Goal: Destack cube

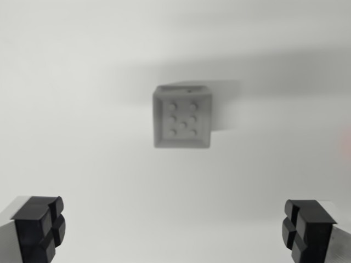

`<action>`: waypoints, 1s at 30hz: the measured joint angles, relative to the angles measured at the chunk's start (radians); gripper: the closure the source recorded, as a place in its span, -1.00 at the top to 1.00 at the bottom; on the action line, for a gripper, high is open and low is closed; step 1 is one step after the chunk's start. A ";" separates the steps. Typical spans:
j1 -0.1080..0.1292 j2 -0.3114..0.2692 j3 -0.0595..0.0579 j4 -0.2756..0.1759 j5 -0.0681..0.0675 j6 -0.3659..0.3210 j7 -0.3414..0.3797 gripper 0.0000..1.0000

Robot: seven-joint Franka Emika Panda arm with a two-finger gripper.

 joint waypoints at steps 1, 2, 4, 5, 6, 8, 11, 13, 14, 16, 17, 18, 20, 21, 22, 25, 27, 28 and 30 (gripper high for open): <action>0.000 -0.008 0.000 0.003 0.000 -0.012 0.000 1.00; 0.000 -0.016 0.000 0.007 0.000 -0.023 0.000 1.00; 0.000 -0.032 0.000 0.014 0.000 -0.046 0.000 1.00; 0.000 -0.039 0.000 0.019 0.000 -0.058 0.000 1.00; 0.000 -0.043 0.000 0.021 0.000 -0.064 0.000 1.00; 0.000 -0.058 0.000 0.029 0.000 -0.087 0.001 1.00; 0.000 -0.078 0.000 0.042 -0.001 -0.120 0.001 1.00; 0.000 -0.088 0.000 0.050 -0.001 -0.137 0.001 1.00; 0.000 -0.093 0.000 0.053 -0.001 -0.146 0.001 1.00; 0.000 -0.103 0.000 0.061 -0.001 -0.164 0.001 1.00; 0.000 -0.108 0.000 0.066 -0.001 -0.173 0.001 1.00; 0.000 -0.112 0.000 0.070 -0.001 -0.182 0.001 1.00; 0.000 -0.119 0.000 0.077 -0.001 -0.195 0.001 1.00; 0.000 -0.123 0.000 0.080 -0.001 -0.203 0.001 1.00; 0.000 -0.126 0.000 0.084 -0.001 -0.210 0.002 1.00; 0.000 -0.135 0.000 0.094 -0.001 -0.229 0.002 1.00; 0.000 -0.138 0.000 0.099 -0.001 -0.237 0.002 1.00; 0.000 -0.141 0.000 0.101 -0.001 -0.242 0.002 1.00; 0.000 -0.145 0.000 0.106 -0.001 -0.251 0.002 1.00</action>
